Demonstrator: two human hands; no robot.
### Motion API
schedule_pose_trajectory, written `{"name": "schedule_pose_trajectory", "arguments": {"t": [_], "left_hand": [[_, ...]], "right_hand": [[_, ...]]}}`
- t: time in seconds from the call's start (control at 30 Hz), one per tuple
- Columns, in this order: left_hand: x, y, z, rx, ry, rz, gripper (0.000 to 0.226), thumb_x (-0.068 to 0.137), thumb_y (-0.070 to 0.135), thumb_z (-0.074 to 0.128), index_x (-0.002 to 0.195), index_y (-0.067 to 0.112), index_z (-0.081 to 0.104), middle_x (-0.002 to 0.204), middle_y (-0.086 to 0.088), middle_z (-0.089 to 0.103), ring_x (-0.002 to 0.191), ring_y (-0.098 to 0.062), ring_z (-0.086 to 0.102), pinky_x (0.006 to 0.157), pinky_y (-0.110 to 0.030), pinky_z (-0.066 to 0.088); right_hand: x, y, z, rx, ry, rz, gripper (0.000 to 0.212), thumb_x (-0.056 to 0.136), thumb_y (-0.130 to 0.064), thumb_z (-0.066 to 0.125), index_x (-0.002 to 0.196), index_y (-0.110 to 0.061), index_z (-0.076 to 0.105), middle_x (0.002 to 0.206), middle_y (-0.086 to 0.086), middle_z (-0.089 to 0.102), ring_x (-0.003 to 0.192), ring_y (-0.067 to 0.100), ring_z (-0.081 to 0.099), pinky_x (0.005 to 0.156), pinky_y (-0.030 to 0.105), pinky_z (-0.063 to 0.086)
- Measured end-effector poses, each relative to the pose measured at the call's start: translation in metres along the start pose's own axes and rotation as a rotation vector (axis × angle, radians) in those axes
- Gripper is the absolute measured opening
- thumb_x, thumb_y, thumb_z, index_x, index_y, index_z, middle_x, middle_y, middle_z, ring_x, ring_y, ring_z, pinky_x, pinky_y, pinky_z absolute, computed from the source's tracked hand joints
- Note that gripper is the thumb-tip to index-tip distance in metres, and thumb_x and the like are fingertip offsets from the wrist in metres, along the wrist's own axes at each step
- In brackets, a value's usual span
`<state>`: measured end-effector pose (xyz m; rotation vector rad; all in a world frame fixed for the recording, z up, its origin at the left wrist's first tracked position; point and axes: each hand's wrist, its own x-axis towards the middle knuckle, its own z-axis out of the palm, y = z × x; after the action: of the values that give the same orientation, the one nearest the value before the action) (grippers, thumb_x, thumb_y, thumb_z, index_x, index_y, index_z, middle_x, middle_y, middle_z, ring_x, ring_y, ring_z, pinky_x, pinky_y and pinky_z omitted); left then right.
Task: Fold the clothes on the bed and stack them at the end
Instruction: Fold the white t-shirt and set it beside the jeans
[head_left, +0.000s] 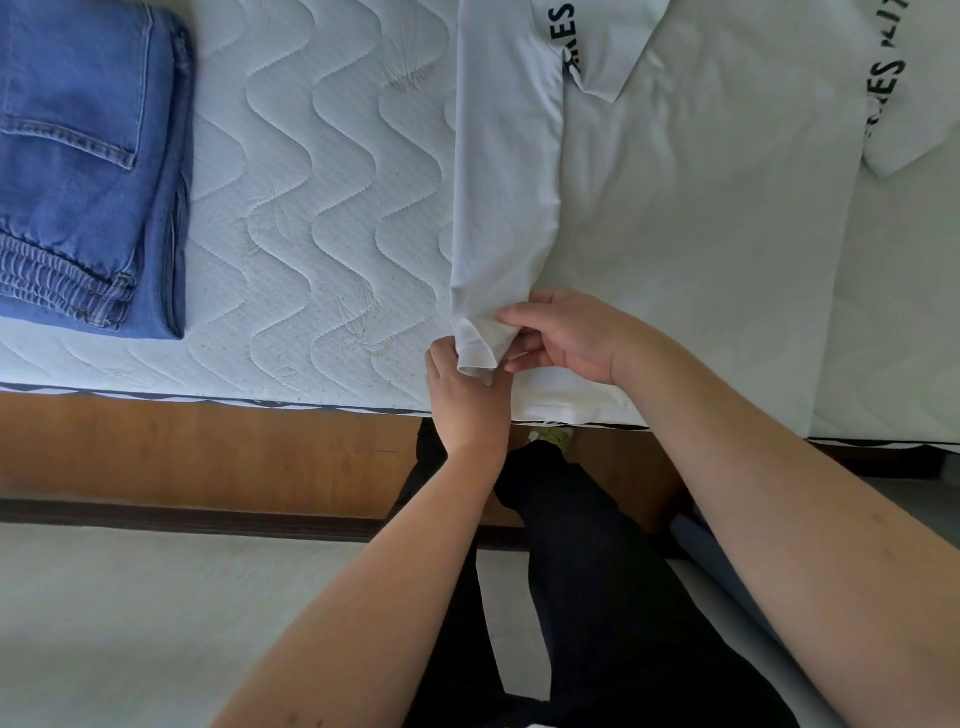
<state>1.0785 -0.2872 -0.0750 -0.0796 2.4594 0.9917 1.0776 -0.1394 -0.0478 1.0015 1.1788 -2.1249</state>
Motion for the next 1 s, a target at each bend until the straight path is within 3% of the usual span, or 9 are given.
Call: {"name": "schedule_pose_trajectory", "arguments": {"t": [0.13,0.23,0.33,0.43,0.6,0.67,0.77,0.87,1.0], "left_hand": [[0.002,-0.003,-0.007,0.045,-0.039,0.095,0.031,0.081,0.007,0.064,0.101,0.018,0.045,0.102,0.008,0.042,0.083,-0.022,0.052,0.055,-0.019,0.034],[0.001,-0.02,-0.024,0.107,-0.137,0.225,0.032,0.077,-0.004,0.067,0.099,0.014,0.052,0.105,0.007,0.043,0.087,-0.018,0.053,0.067,-0.029,0.047],[0.001,-0.042,-0.039,0.2,-0.173,0.326,0.021,0.08,-0.006,0.067,0.096,0.006,0.06,0.106,-0.004,0.05,0.09,-0.025,0.057,0.071,-0.04,0.052],[0.001,-0.055,-0.042,0.273,-0.196,0.363,0.02,0.082,-0.006,0.064,0.097,0.005,0.063,0.108,-0.009,0.054,0.093,-0.031,0.059,0.074,-0.044,0.052],[0.002,-0.063,-0.038,0.121,-0.194,0.08,0.022,0.092,0.01,0.056,0.107,0.026,0.053,0.109,0.01,0.055,0.089,-0.007,0.059,0.07,-0.024,0.049],[0.002,-0.061,-0.035,-0.028,-0.189,-0.092,0.019,0.095,0.021,0.051,0.109,0.034,0.047,0.105,0.015,0.06,0.087,0.001,0.061,0.064,-0.018,0.045],[0.0,-0.058,-0.03,-0.13,-0.207,-0.203,0.024,0.094,0.038,0.055,0.113,0.036,0.042,0.105,0.014,0.061,0.085,0.004,0.064,0.062,-0.018,0.045],[-0.004,-0.055,-0.023,-0.105,-0.174,-0.203,0.039,0.087,0.035,0.066,0.115,0.033,0.039,0.098,0.016,0.058,0.074,0.005,0.063,0.058,-0.019,0.046],[0.001,-0.055,-0.018,-0.076,-0.076,-0.276,0.033,0.089,0.021,0.065,0.111,0.032,0.042,0.092,0.016,0.062,0.074,-0.003,0.063,0.061,-0.032,0.054]], "right_hand": [[-0.005,0.005,-0.01,0.05,0.16,-0.055,0.012,0.094,-0.011,0.056,0.096,-0.01,0.067,0.078,0.001,0.073,0.072,0.017,0.07,0.061,0.028,0.056],[-0.013,0.019,-0.021,-0.087,0.296,-0.101,0.018,0.091,-0.008,0.055,0.097,-0.015,0.07,0.081,0.005,0.073,0.076,0.022,0.07,0.061,0.029,0.058],[-0.023,0.047,-0.025,-0.197,0.396,-0.173,0.017,0.093,-0.012,0.058,0.106,-0.015,0.068,0.079,0.022,0.066,0.069,0.034,0.067,0.057,0.025,0.057],[-0.025,0.082,-0.018,-0.341,0.489,-0.154,0.015,0.097,-0.026,0.057,0.11,-0.02,0.063,0.077,0.004,0.07,0.054,0.012,0.067,0.051,0.015,0.051],[-0.014,0.116,-0.007,-0.304,0.508,0.016,0.017,0.097,-0.029,0.059,0.11,-0.018,0.061,0.097,-0.002,0.071,0.072,0.008,0.072,0.064,0.02,0.055],[-0.009,0.117,-0.004,-0.288,0.511,0.036,0.016,0.095,-0.029,0.061,0.108,-0.019,0.062,0.095,-0.003,0.073,0.072,0.009,0.072,0.058,0.017,0.051],[-0.003,0.111,0.001,-0.288,0.522,0.037,0.02,0.094,-0.039,0.061,0.106,-0.022,0.061,0.094,-0.007,0.072,0.064,0.009,0.071,0.048,0.016,0.046],[0.002,0.106,0.005,-0.269,0.523,0.046,0.024,0.094,-0.042,0.06,0.104,-0.021,0.062,0.087,-0.007,0.073,0.056,0.008,0.069,0.04,0.012,0.04],[0.006,0.108,0.004,-0.359,0.551,0.051,0.015,0.094,-0.028,0.058,0.101,-0.017,0.064,0.083,-0.002,0.07,0.051,0.006,0.063,0.052,0.018,0.044]]}}
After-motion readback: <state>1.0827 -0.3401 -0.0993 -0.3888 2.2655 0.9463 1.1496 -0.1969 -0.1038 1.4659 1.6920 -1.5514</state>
